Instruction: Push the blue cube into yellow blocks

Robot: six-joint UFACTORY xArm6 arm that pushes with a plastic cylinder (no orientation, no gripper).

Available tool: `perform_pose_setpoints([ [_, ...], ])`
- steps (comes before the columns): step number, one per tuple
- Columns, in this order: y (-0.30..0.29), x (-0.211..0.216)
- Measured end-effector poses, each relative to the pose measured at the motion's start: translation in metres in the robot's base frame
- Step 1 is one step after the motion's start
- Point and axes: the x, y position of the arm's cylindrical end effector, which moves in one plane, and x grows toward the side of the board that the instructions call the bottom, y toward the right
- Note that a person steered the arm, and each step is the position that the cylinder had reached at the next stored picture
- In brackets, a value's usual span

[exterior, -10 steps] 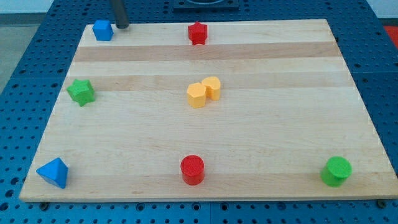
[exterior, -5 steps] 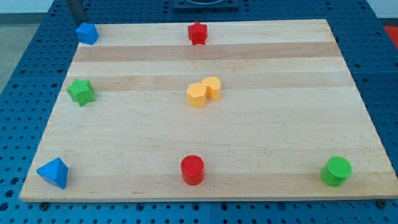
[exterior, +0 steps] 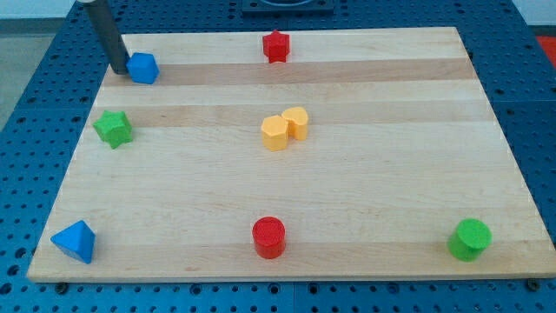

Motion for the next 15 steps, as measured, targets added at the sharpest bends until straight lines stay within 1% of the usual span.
perform_pose_setpoints([
  [3, 0.071, -0.003],
  [5, 0.093, -0.015],
  [6, 0.103, -0.008],
  [8, 0.104, 0.036],
  [10, 0.113, 0.061],
  [11, 0.126, 0.064],
  [13, 0.143, 0.053],
  [14, 0.148, 0.055],
  [15, 0.150, 0.068],
])
